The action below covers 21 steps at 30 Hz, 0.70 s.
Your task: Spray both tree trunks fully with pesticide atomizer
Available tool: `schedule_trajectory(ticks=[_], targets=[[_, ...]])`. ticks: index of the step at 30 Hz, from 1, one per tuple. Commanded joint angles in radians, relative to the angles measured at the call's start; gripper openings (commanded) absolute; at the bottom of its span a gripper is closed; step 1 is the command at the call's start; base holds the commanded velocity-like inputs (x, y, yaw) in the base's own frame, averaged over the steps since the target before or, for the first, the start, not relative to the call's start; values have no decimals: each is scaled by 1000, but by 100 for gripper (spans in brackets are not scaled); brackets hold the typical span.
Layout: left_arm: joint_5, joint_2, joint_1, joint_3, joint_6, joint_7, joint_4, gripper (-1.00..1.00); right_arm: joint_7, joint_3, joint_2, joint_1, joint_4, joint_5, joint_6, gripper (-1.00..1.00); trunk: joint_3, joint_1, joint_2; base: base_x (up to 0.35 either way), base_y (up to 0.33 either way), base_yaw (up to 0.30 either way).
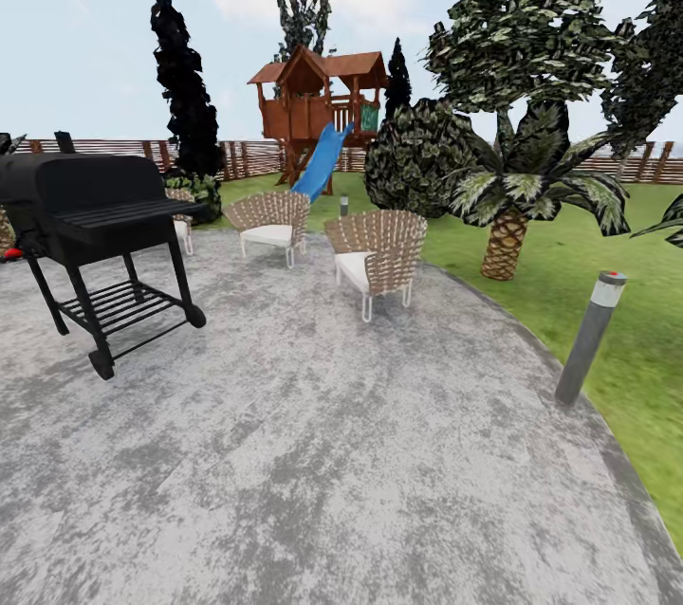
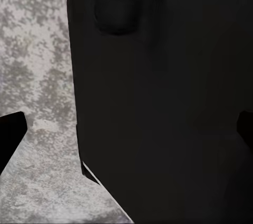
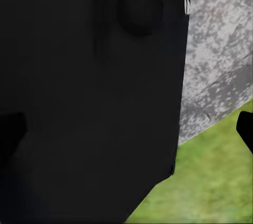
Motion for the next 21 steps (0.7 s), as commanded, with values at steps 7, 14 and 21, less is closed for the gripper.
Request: schedule_trajectory(ticks=[7, 14, 21], targets=[[-4, 1, 1, -3, -6, 4, -27, 100, 11, 2, 39, -19, -35, 4, -27, 100, 0, 0, 0, 0, 0, 0], [-3, 0, 1, -2, -5, 9, -32, 100, 11, -1, 79, -22, -62, 0, -66, 100, 0, 0, 0, -61, -54, 0], [0, 0, 1, 0, -9, 10, -34, 100, 11, -2, 81, -23, -80, 0, -74, 100, 0, 0, 0, -206, -187, -1]])
